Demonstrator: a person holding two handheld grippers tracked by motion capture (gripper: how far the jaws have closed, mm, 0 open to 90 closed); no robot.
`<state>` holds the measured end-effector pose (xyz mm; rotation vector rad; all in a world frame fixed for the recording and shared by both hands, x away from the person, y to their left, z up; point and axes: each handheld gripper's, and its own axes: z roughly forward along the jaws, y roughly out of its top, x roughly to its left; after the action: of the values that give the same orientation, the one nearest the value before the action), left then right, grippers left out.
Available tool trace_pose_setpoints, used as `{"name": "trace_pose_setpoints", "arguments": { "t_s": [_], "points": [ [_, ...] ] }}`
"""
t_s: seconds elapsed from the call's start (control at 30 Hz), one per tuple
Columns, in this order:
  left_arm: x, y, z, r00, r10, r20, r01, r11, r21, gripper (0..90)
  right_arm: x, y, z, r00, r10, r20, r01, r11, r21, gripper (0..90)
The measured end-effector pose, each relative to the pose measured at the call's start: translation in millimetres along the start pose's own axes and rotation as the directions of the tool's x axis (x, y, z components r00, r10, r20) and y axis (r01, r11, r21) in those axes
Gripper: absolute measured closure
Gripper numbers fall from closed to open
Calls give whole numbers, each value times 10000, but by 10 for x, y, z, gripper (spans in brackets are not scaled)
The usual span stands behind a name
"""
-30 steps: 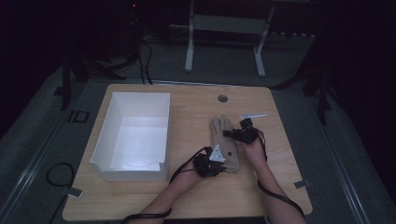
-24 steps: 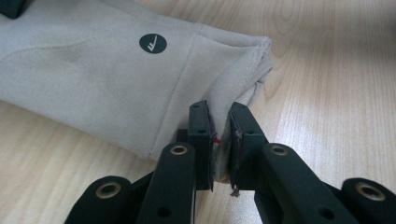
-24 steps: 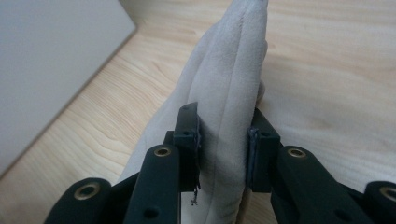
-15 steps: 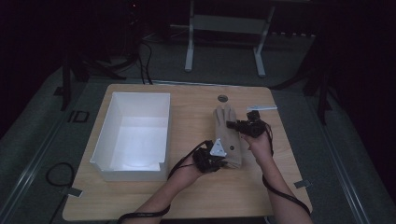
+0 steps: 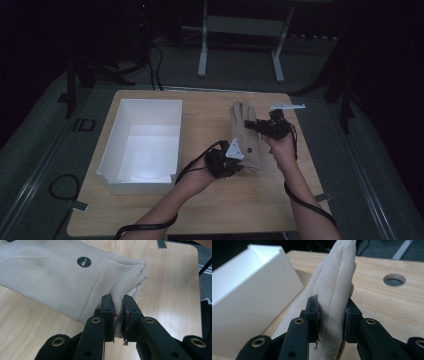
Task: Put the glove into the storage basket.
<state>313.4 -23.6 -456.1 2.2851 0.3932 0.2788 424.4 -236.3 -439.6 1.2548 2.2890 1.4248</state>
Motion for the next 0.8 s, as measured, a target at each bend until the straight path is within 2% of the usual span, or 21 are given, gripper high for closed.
{"name": "trace_pose_setpoints", "arguments": {
  "t_s": [0.17,0.23,0.4,0.47,0.63,0.8],
  "points": [
    [7,88,-178,9996,189,-218,-189,9998,23,817,140,166,-95,9998,-121,-170,116,9993,-343,709],
    [18,121,-257,9992,257,-321,-255,9996,76,817,203,238,-127,9994,-321,-156,313,9984,-462,710],
    [45,196,-467,9973,436,-587,-430,9990,124,817,331,409,-181,9987,-367,-341,342,9969,-702,709],
    [61,207,-546,9975,386,-600,-382,9992,83,818,388,472,-193,9984,-399,-390,366,9960,-816,710],
    [83,178,-725,9958,440,-801,-435,9990,87,817,547,593,-166,9971,-576,-498,527,9941,-946,709],
    [120,81,-856,9951,269,-948,-261,9996,95,817,670,655,-67,9957,-655,-656,595,9942,-894,710]
  ]
}}
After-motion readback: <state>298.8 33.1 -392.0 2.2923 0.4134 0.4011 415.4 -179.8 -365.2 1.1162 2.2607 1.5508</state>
